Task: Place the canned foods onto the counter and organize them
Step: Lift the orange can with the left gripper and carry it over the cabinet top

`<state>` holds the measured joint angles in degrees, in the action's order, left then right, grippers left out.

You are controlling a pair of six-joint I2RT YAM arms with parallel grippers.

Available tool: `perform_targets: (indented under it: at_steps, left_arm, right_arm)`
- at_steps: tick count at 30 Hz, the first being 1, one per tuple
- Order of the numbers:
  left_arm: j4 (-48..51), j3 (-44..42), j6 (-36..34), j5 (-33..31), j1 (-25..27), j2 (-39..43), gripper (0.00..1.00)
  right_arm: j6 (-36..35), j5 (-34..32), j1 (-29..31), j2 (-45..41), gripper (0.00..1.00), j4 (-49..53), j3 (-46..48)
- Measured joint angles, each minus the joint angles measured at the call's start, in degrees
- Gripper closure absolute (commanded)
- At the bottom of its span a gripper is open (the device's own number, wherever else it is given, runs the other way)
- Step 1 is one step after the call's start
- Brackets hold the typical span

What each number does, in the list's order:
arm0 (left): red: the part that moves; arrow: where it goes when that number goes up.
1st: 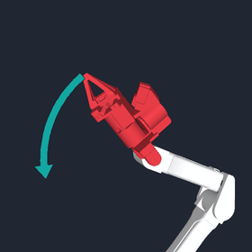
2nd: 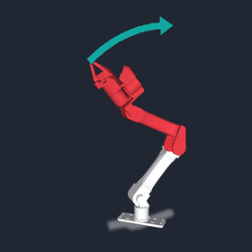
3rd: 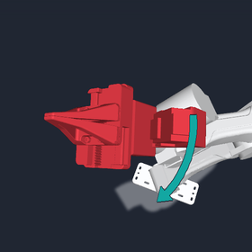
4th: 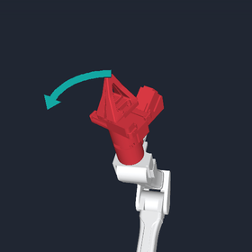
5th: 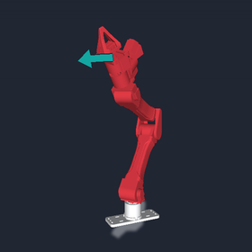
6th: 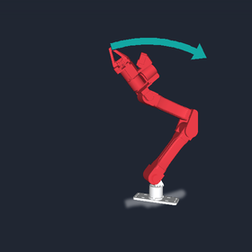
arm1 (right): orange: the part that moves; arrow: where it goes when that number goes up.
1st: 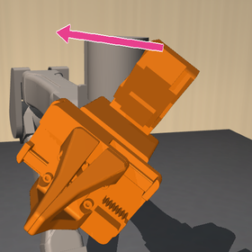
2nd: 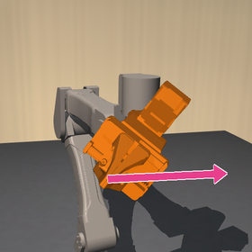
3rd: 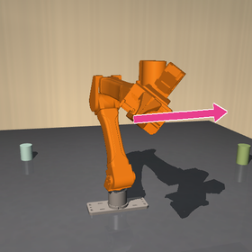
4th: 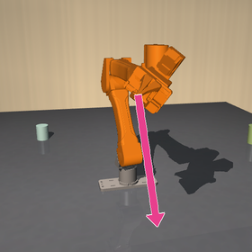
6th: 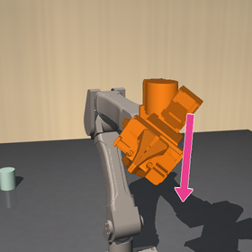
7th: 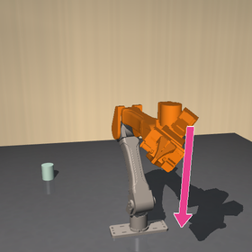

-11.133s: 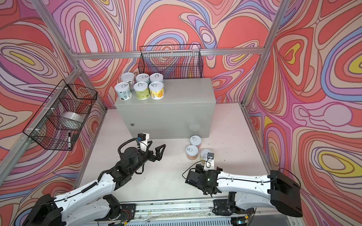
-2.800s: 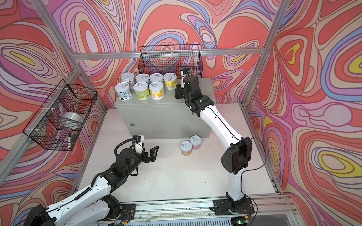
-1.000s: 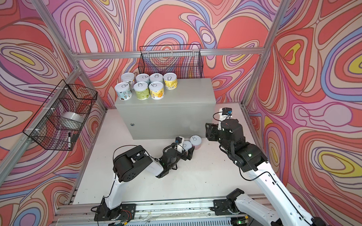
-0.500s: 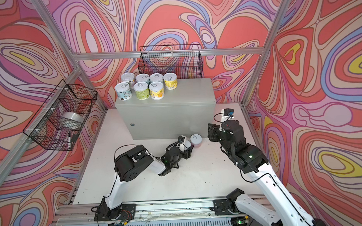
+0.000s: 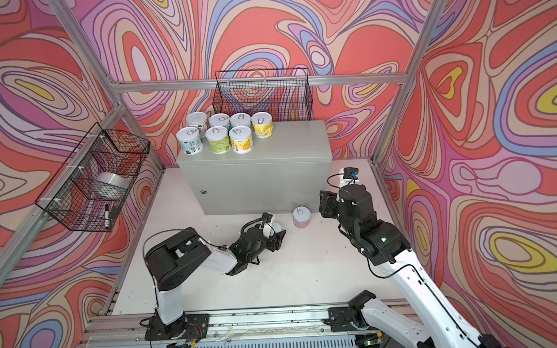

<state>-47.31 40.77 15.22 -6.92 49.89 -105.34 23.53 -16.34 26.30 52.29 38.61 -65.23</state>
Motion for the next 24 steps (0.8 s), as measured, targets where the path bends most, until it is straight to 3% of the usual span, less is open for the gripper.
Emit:
perform_targets:
  at_steps: [6, 12, 18, 24]
  left_arm:
    - [17.9, 6.3, -0.3, 4.5, 0.0, 16.5, 1.00]
    - [36.7, 17.8, -1.2, 4.7, 0.2, 24.7, 1.00]
    - [51.5, 34.6, -3.3, 3.8, 0.4, 25.3, 1.00]
    - [57.7, 51.1, -6.4, 2.6, 0.1, 20.2, 1.00]
  right_arm:
    - [0.1, 0.1, 0.0, -0.1, 0.41, 0.0, -0.1]
    - [0.1, 0.3, 0.0, -0.9, 0.41, -0.3, -0.7]
    - [0.0, 0.0, 0.0, -2.1, 0.42, -0.7, -2.3]
    - [-0.1, -0.2, 0.0, -1.9, 0.42, -1.9, -3.1]
